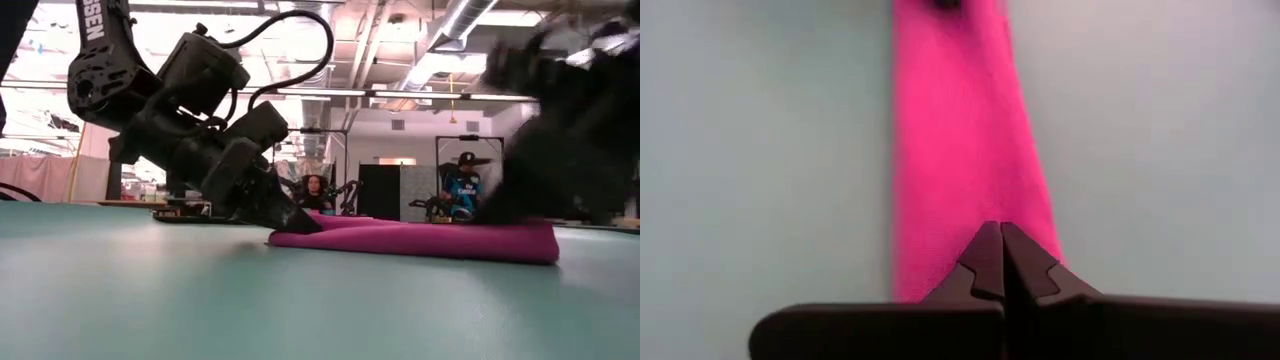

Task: Roll towel
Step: Roll the pink towel

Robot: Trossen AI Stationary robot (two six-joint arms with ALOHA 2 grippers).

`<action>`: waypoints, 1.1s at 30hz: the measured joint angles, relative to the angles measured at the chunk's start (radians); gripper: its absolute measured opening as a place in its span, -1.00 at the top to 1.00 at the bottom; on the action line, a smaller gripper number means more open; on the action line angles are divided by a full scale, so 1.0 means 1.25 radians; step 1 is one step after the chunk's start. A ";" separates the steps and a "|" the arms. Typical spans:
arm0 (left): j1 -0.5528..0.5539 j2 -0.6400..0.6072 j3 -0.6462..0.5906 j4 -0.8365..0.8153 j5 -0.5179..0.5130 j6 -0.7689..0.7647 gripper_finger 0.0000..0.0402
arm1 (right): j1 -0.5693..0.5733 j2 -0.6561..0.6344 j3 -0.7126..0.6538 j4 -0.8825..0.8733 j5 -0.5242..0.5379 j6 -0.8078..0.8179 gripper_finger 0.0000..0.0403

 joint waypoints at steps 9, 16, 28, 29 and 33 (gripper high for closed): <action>-0.003 0.002 -0.002 0.010 -0.006 -0.104 1.00 | -0.011 -0.023 -0.001 0.082 0.120 -0.081 0.97; -0.011 0.003 -0.003 0.012 -0.024 -0.137 1.00 | -0.034 0.023 -0.043 0.173 0.125 -0.082 0.97; -0.019 0.003 -0.010 0.010 0.018 -0.242 1.00 | -0.036 0.145 -0.075 0.168 0.111 0.123 0.97; -0.021 0.003 -0.016 0.012 0.016 -0.252 1.00 | -0.041 0.146 -0.075 0.167 0.110 0.121 0.97; -0.024 -0.001 -0.056 0.043 0.012 -0.266 1.00 | -0.088 0.145 -0.075 0.184 0.059 0.062 0.97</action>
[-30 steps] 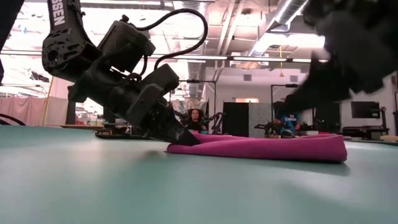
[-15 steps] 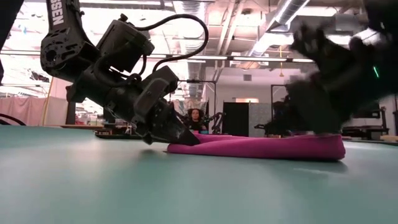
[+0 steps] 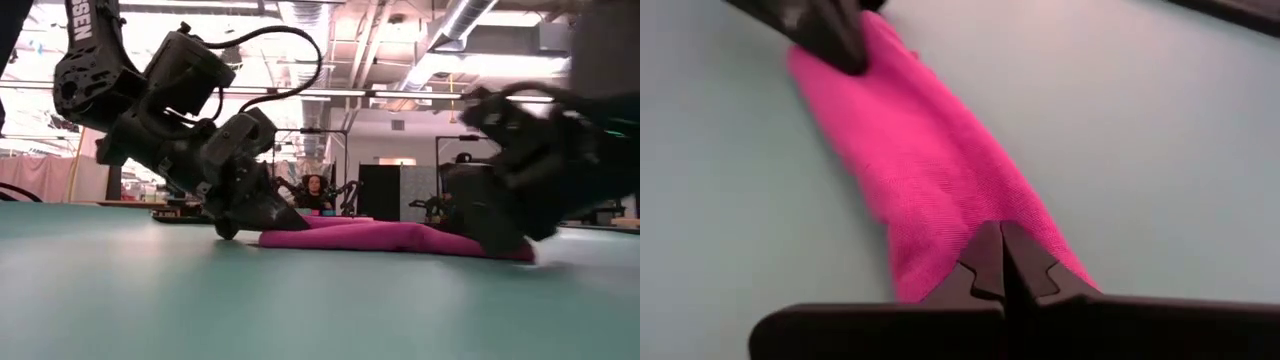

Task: Roll towel
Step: Roll the pink towel

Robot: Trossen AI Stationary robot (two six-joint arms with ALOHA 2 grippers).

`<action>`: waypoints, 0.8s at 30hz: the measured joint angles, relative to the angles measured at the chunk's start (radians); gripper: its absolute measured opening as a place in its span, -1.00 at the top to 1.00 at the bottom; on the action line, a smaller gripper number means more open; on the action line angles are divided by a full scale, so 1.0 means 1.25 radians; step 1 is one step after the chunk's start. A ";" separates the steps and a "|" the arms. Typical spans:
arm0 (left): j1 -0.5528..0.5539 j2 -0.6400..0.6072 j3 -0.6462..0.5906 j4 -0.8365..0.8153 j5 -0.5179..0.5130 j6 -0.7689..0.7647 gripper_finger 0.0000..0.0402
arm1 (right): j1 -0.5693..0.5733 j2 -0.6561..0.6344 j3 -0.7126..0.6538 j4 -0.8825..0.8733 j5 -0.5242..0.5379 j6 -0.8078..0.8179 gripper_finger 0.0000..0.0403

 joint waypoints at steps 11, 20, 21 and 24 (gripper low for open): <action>0.017 -0.006 -0.092 0.154 -0.006 -0.059 1.00 | -0.132 0.000 -0.001 0.163 -0.078 -0.309 0.97; 0.005 -0.113 -0.128 0.133 -0.012 0.014 1.00 | -0.178 0.000 -0.002 0.206 -0.121 -0.429 0.97; 0.004 -0.145 -0.132 0.082 -0.061 0.048 1.00 | -0.176 0.000 -0.002 0.204 -0.122 -0.429 0.97; 0.011 -0.226 -0.129 0.013 -0.257 0.192 1.00 | -0.167 0.000 -0.002 0.204 -0.122 -0.429 0.97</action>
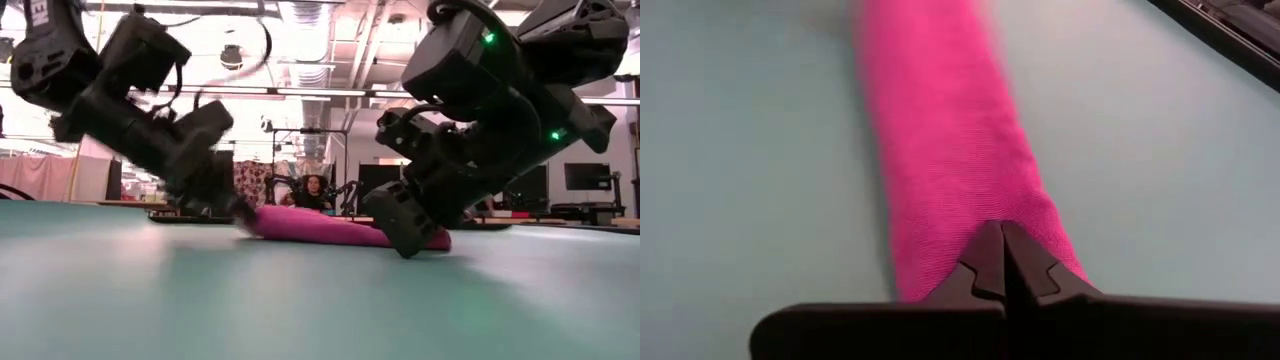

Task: Roll towel
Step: Roll the pink towel

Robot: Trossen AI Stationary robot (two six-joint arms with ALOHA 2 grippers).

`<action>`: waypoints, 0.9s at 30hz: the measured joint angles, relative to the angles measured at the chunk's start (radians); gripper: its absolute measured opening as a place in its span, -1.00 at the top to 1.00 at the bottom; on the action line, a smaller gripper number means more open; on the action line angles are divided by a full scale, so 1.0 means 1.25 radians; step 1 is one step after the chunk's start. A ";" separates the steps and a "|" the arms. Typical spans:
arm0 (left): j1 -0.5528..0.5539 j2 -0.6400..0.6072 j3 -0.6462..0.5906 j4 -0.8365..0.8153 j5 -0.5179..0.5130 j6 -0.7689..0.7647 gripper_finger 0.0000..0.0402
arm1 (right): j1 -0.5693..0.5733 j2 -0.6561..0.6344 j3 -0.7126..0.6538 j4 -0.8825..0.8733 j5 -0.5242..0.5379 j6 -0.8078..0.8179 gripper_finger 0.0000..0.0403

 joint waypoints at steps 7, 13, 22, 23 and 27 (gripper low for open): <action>0.085 -0.022 0.016 0.094 0.186 0.109 1.00 | 0.000 0.000 0.000 0.003 0.000 0.000 0.97; 0.104 0.005 0.046 0.082 0.179 0.157 1.00 | 0.000 0.000 0.000 0.004 0.000 -0.001 0.97; 0.134 0.184 0.073 0.144 0.212 0.134 1.00 | -0.003 0.000 -0.001 0.006 0.000 -0.003 0.97; 0.137 0.200 0.074 0.159 0.204 0.128 1.00 | -0.003 0.000 0.000 0.006 0.000 -0.003 0.97; 0.147 0.244 0.058 0.176 0.210 0.072 1.00 | 0.004 0.000 -0.001 0.005 0.001 -0.001 0.97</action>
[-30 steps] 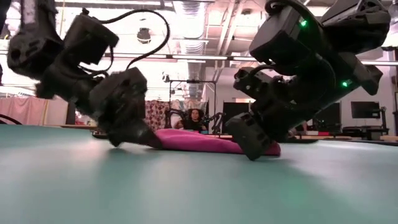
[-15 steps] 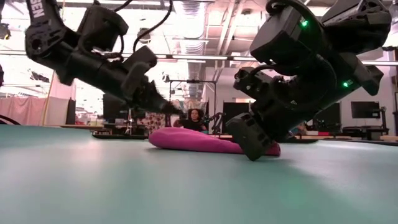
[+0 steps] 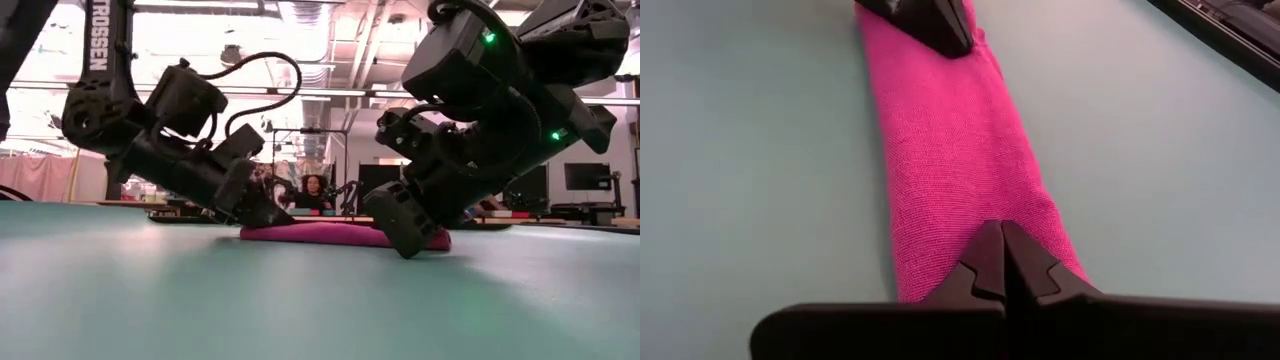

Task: Roll towel
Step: Roll the pink towel

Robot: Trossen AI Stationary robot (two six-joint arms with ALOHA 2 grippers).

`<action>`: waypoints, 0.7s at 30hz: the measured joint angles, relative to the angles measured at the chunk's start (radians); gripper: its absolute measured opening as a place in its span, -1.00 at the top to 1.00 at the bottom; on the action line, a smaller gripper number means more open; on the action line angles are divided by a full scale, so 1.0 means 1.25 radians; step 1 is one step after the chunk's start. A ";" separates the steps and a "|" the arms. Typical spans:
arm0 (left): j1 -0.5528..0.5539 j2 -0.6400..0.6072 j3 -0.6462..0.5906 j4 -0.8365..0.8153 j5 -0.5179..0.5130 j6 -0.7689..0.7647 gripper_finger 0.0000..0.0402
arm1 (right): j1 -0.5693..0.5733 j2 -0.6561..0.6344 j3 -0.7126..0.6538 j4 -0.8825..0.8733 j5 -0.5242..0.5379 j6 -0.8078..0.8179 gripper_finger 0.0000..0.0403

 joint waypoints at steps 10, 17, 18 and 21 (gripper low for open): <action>-0.031 0.009 -0.044 0.019 0.008 -0.113 1.00 | 0.028 -0.099 -0.005 -0.023 0.023 0.018 0.96; -0.051 0.012 -0.062 0.073 -0.028 -0.210 1.00 | 0.030 -0.244 -0.043 0.058 0.062 -0.075 0.96; -0.051 0.012 -0.066 0.087 -0.033 -0.227 1.00 | 0.029 -0.254 -0.064 0.117 0.058 -0.104 0.96; -0.051 0.012 -0.073 0.115 -0.055 -0.279 1.00 | 0.032 -0.271 -0.149 0.362 0.042 -0.180 0.96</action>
